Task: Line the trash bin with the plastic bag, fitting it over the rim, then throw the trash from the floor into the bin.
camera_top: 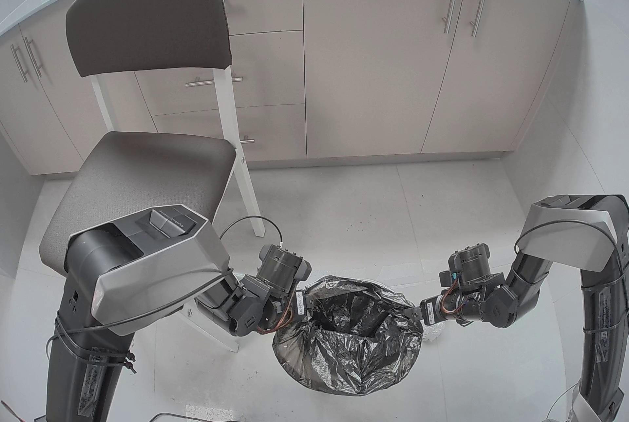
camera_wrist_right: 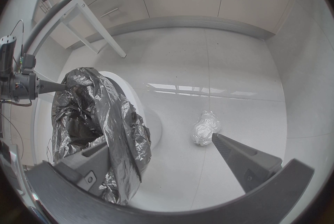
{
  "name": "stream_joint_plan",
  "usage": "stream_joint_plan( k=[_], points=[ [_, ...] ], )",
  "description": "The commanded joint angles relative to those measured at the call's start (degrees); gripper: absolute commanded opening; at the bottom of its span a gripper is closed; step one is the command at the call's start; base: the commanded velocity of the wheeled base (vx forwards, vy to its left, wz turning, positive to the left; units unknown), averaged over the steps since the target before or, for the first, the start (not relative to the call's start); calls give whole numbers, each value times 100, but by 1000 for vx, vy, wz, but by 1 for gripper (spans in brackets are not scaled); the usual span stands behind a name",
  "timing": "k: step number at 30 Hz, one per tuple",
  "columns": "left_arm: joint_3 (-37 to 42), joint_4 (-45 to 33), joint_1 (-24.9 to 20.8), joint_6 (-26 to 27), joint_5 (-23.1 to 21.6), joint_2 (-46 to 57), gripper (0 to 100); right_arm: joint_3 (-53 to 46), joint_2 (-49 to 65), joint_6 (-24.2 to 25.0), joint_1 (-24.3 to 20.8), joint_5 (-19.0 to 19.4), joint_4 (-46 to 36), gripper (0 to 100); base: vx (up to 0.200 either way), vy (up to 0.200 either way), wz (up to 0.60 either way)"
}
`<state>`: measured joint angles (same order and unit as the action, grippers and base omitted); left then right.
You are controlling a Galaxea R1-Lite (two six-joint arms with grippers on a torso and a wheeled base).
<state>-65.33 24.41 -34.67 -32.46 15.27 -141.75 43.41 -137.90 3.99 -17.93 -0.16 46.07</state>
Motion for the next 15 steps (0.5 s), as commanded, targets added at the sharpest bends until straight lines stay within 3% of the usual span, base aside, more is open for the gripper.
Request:
stream_joint_plan(
  k=[1, 15],
  points=[
    [20, 3, -31, -6, 2, 34, 100, -17, 18, -3, 79, -2, -1, 100, 0, 0, 0],
    [3, 3, -13, -6, 11, -2, 100, -184, 70, 111, 229, 7, 34, 100, 0, 0, 0]
  ],
)
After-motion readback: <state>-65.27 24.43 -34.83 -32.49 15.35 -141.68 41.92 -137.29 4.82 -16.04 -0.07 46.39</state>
